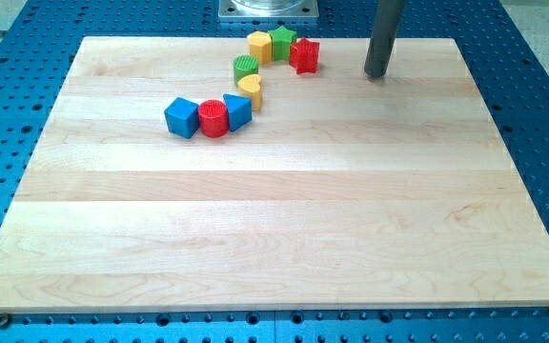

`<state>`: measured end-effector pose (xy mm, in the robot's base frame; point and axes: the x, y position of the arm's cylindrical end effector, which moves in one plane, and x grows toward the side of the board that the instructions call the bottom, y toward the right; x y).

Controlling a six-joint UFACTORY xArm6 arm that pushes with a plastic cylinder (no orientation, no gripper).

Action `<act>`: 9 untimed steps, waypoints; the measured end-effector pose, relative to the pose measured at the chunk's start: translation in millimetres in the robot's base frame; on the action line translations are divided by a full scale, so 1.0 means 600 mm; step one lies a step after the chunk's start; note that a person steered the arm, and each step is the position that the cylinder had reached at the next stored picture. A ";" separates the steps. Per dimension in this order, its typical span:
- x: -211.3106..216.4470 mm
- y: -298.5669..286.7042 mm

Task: Place your arm above the red star

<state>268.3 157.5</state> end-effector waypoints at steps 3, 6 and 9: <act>0.000 -0.008; -0.034 -0.026; -0.126 -0.123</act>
<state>192.9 83.8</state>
